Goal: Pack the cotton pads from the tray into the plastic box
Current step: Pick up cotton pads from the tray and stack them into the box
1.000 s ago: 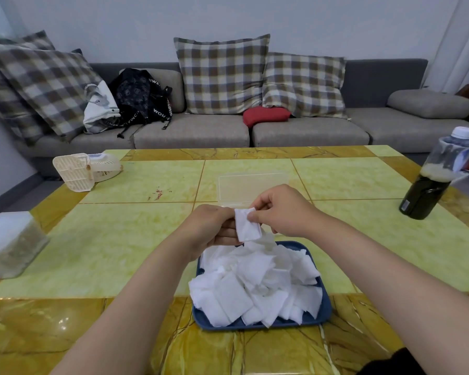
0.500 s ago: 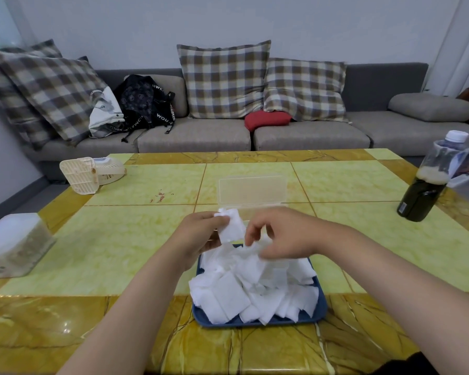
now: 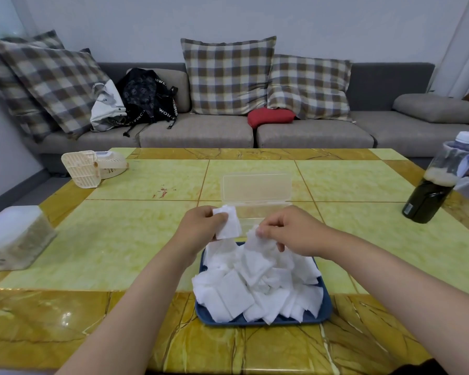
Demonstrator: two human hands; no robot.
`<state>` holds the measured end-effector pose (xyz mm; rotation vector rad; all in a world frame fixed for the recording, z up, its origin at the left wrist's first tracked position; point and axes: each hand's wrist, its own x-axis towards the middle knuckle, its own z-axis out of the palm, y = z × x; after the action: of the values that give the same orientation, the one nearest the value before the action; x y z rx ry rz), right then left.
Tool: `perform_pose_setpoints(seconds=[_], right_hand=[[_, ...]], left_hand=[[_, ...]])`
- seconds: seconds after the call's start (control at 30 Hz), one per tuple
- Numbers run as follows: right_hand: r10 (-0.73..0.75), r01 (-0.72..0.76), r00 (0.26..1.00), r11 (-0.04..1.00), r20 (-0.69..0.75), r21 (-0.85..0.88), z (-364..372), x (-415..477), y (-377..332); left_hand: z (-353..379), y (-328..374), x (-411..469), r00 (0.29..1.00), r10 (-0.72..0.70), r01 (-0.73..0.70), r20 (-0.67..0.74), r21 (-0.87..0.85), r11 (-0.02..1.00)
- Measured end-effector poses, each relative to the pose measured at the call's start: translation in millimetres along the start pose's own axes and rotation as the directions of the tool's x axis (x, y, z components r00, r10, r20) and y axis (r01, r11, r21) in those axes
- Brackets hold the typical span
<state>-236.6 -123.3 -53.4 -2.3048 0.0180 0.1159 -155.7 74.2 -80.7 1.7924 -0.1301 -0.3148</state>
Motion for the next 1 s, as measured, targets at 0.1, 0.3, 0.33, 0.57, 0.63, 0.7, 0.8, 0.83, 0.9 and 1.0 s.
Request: perform_pose_setpoints(seconds=[0.1,0.3,0.33,0.57,0.63,0.7,0.8,0.83,0.9,1.0], right_hand=[[0.123,-0.083,0.984,0.959,-0.131,0.271,-1,5,-1],[0.168,-0.068,0.972,0.873,-0.167,0.483,3,14,-8],[0.191,-0.077,0.963,0.871,-0.191,0.485,5,17,-8],[0.392,-0.240,0.904,0.799,-0.173,0.552,8,24,-7],[0.388,-0.260,0.910,0.809,-0.147,0.527,10,22,-9],[0.364,-0.243,0.924,0.795,-0.116,0.556,12,21,-12],[0.355,-0.259,0.935,0.714,-0.017,0.651,10,25,-10],[0.360,-0.264,0.932,0.726,-0.024,0.635,8,25,-9],[0.358,-0.254,0.930,0.785,-0.081,0.565,6,24,-6],[0.385,-0.254,0.913,0.791,-0.131,0.556,3,21,-3]], left_hand=[[3,1,-1,1.000,0.002,-0.002,0.001,-0.039,0.999],[17,8,-4,0.989,-0.039,0.067,0.144,-0.201,0.977],[17,10,-5,0.983,-0.042,0.083,0.176,-0.233,0.969],[11,14,-5,0.965,-0.073,0.154,0.251,-0.322,0.934],[13,13,-5,0.978,-0.050,0.097,0.204,-0.229,0.968],[16,10,-3,0.989,-0.038,0.059,0.146,-0.142,0.988],[18,8,-3,0.993,-0.030,0.043,0.112,-0.115,0.992],[18,9,-3,0.993,-0.031,0.044,0.111,-0.122,0.992],[17,11,-4,0.992,-0.049,0.067,0.118,-0.154,0.986],[15,13,-3,0.979,-0.140,0.179,0.148,-0.297,0.938]])
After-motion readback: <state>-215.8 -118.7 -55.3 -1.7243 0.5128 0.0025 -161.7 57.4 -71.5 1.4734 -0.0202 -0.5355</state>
